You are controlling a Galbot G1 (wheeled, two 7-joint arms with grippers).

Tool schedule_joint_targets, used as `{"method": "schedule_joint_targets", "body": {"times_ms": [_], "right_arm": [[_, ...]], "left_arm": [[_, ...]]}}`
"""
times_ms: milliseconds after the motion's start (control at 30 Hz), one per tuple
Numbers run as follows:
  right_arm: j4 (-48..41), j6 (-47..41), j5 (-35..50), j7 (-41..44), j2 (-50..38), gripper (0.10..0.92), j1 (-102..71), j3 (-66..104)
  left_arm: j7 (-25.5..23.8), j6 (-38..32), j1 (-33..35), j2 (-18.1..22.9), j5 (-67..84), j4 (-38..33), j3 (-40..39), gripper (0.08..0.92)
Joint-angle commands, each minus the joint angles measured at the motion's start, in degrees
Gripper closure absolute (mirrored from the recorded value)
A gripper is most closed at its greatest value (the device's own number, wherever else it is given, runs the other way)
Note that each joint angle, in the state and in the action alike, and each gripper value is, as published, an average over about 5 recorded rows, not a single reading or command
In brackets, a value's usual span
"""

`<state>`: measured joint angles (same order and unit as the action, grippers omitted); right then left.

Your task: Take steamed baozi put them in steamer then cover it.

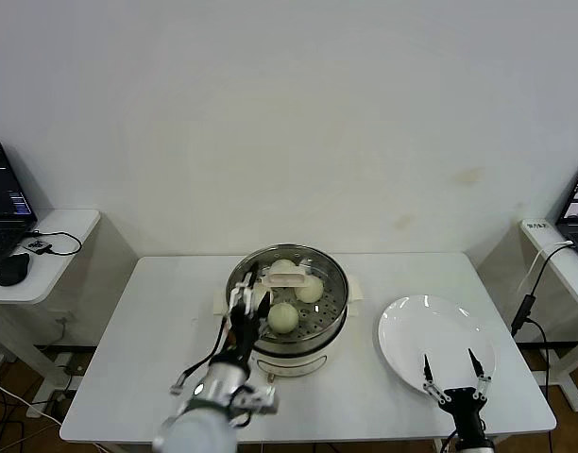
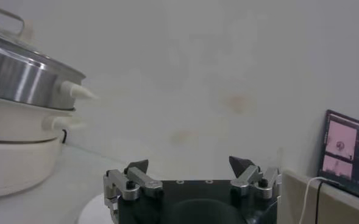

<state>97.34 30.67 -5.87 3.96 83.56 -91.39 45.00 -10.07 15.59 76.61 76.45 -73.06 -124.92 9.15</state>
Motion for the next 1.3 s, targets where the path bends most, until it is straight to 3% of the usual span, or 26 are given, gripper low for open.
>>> {"method": "schedule_joint_targets", "body": {"times_ms": [33, 167, 467, 1300], "right_arm": [[0.6, -0.4, 0.0, 0.2, -0.4, 0.202, -0.8, -0.8], [1.3, -0.7, 0.3, 0.5, -1.2, 0.203, -1.9, -1.5], [4.0, -5.6, 9.1, 4.5, -5.0, 0.203, -6.5, -4.6], [17.8, -23.3, 15.8, 7.1, -7.8, 0.203, -15.4, -9.1]], "left_arm": [[19.0, -25.9, 24.5, -5.2, 66.6, -3.8, 25.0, 0.177], [20.7, -30.9, 27.3, -3.7, 79.2, 2.0, 29.3, 0.177], [21.6, -29.3, 31.8, -3.8, 92.6, 6.6, 31.4, 0.177], [17.2, -32.6, 31.6, -1.3, 90.9, 13.1, 29.6, 0.177]]}}
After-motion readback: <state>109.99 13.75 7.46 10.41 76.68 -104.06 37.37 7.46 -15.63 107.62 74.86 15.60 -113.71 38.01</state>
